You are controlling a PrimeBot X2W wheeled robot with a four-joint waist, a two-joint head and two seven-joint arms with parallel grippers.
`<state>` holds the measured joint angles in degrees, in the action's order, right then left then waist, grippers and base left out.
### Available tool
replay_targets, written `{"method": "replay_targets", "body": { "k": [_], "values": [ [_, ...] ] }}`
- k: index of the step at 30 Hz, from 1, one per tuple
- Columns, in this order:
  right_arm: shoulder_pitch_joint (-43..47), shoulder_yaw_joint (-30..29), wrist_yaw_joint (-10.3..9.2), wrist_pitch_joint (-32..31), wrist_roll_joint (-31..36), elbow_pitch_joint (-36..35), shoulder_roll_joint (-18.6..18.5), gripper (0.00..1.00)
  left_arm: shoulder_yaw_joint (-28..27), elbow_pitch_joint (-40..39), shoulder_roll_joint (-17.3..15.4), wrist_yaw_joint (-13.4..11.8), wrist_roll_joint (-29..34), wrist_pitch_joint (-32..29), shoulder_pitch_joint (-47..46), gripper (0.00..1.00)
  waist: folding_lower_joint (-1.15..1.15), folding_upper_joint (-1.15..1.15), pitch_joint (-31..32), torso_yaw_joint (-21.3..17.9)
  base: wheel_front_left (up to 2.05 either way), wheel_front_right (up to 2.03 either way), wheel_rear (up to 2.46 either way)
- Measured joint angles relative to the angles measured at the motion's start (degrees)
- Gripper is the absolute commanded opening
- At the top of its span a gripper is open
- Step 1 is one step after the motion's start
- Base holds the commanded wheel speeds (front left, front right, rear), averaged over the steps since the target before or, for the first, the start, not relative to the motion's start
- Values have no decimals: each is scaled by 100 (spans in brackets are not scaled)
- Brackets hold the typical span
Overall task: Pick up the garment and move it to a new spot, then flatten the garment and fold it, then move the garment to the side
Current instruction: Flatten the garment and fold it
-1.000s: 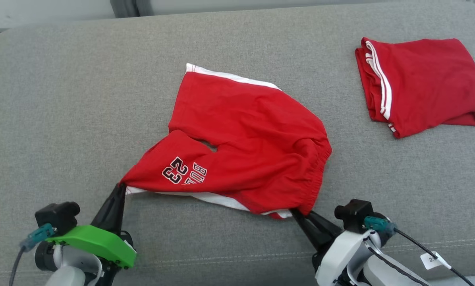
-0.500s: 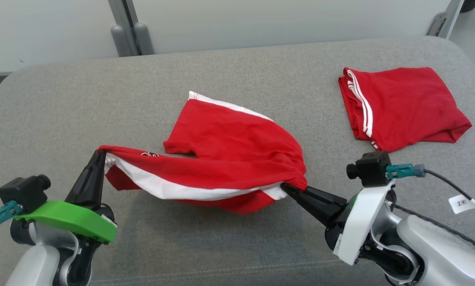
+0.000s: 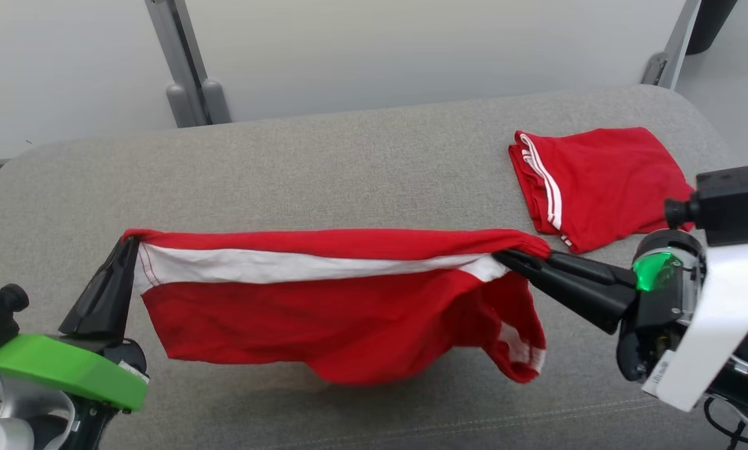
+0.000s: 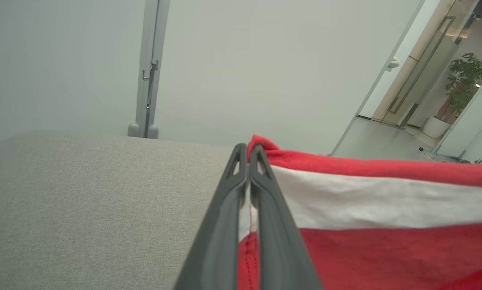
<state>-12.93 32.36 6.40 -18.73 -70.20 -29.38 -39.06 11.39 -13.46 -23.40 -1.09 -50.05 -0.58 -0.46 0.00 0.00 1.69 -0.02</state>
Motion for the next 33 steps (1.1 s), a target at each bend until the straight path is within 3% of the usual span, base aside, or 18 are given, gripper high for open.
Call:
{"method": "replay_targets", "body": {
  "k": [5, 10, 14, 19, 23, 28, 30, 33],
  "values": [
    [30, -437, -234, -218, -802, -753, -179, 0, -41, -1088, -368, -70, -19, -423, 46, 0, 0, 0, -176, -2, 0, 0, 0],
    [-47, -816, -597, -480, -1336, -762, -410, 0, -191, -1953, -739, -147, -224, -955, -228, 0, 0, 0, -467, 37, 0, 0, 0],
    [-367, -946, -892, -701, -1528, -286, -411, 0, -422, -1992, -1113, -254, -361, -1473, -693, 0, 0, 0, -747, 108, 0, 0, 0],
    [-1100, -1092, -1319, -827, -1563, 614, -132, 0, -522, -1271, -1272, -368, -766, -2137, -1556, 0, 0, 0, -1112, 257, 0, 0, 0],
    [-2040, -1157, -1367, -782, -1322, 1292, 303, 0, -272, -684, -1068, -403, -1065, -2513, -2701, 0, 0, 0, -1402, 420, 0, 0, 0],
    [-3410, -1115, -1407, -354, -972, 1828, 1327, 0, 232, -112, -227, -504, -1289, -2747, -4057, 0, 0, 0, -1786, 637, 0, 0, 0],
    [-4007, -1048, -1407, -122, -605, 2005, 1678, 0, 336, 65, 21, -504, -1194, -2748, -4550, 0, 0, 0, -1950, 713, 0, 0, 0],
    [-5032, -983, -1406, 168, 107, 2160, 1872, 0, 201, 250, 212, -509, -844, -2471, -5484, 0, 0, 0, -2199, 811, 0, 0, 0]
  ]
}}
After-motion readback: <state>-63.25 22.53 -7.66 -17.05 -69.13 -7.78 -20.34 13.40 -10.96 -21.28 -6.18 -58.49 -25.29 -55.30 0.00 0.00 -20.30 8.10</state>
